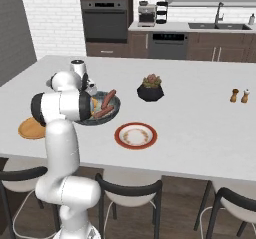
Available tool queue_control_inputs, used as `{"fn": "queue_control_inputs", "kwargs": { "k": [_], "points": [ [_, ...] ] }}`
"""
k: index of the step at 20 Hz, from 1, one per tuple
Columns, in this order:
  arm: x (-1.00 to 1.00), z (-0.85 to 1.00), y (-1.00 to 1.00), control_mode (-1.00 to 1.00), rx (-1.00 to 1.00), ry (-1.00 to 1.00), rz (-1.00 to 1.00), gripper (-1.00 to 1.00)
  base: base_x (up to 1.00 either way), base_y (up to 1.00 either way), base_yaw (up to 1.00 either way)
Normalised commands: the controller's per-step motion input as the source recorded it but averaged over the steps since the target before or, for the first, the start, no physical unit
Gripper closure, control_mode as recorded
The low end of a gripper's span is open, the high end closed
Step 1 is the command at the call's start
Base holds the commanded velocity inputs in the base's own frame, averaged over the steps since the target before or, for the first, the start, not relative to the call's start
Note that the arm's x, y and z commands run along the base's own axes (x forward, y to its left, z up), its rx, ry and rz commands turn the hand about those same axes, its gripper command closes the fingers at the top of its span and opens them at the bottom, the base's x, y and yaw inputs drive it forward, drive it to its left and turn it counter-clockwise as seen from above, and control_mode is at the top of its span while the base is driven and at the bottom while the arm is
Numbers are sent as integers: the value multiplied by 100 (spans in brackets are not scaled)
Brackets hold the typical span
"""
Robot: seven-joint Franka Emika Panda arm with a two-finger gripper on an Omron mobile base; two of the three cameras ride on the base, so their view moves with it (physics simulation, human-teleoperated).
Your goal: Place one bun and one sausage from the bowl on each plate.
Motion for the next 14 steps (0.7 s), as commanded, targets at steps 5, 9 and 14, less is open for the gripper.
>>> {"fn": "queue_control_inputs", "kwargs": {
  "k": [5,9,14],
  "points": [
    [60,-54,0,-100,0,0,3,-100,0,0,0],
    [28,-45,4,-100,0,0,1,-100,0,0,0],
    [-46,-40,6,-100,1,0,-1,-100,0,0,0]
  ]
}}
